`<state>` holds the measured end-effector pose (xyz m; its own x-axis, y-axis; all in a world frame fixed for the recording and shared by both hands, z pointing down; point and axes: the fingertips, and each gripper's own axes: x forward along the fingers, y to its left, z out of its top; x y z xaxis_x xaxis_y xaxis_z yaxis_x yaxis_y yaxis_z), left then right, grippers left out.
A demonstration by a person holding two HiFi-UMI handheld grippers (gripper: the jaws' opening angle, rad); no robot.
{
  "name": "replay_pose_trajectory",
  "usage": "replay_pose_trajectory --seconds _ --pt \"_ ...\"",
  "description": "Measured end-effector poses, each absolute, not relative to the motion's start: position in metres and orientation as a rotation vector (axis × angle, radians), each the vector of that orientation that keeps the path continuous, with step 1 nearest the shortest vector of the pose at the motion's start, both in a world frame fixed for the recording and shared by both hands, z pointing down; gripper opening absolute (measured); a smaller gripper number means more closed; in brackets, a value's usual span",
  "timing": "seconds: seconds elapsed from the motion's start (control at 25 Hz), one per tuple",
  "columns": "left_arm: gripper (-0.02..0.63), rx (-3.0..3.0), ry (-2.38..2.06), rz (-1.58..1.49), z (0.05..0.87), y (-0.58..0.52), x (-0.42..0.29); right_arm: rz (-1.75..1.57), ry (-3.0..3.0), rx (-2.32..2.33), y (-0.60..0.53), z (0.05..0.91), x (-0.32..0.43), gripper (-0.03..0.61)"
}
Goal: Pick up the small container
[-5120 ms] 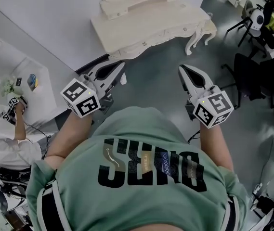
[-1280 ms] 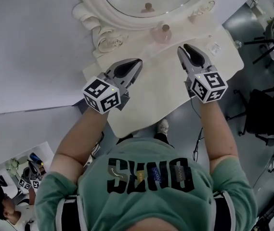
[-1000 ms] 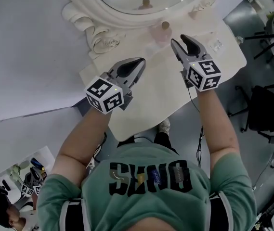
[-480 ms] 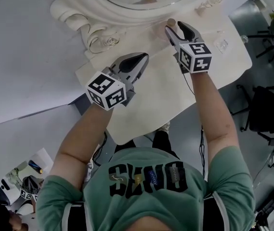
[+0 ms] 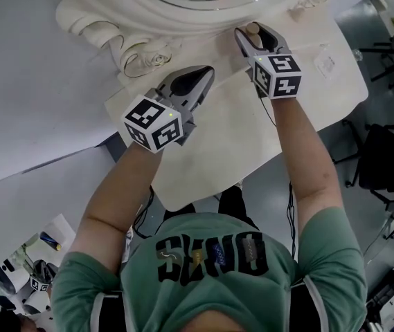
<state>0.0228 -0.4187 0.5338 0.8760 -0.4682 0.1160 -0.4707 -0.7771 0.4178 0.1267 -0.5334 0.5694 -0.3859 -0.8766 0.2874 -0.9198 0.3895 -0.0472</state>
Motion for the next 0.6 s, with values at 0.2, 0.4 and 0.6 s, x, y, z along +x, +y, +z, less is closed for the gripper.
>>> replay_pose_trajectory --seconds 0.2,0.4,0.6 --pt "0.003 2.608 -0.699 0.003 0.532 -0.427 0.024 0.271 -2.452 1.602 -0.534 0.564 0.126 0.143" --pt "0.003 2.609 -0.704 0.000 0.528 -0.427 0.022 0.281 -2.449 1.591 -0.528 0.564 0.127 0.141" --pt "0.003 2.622 -0.705 -0.009 0.519 -0.428 0.023 0.276 -2.446 1.596 -0.522 0.559 0.133 0.140"
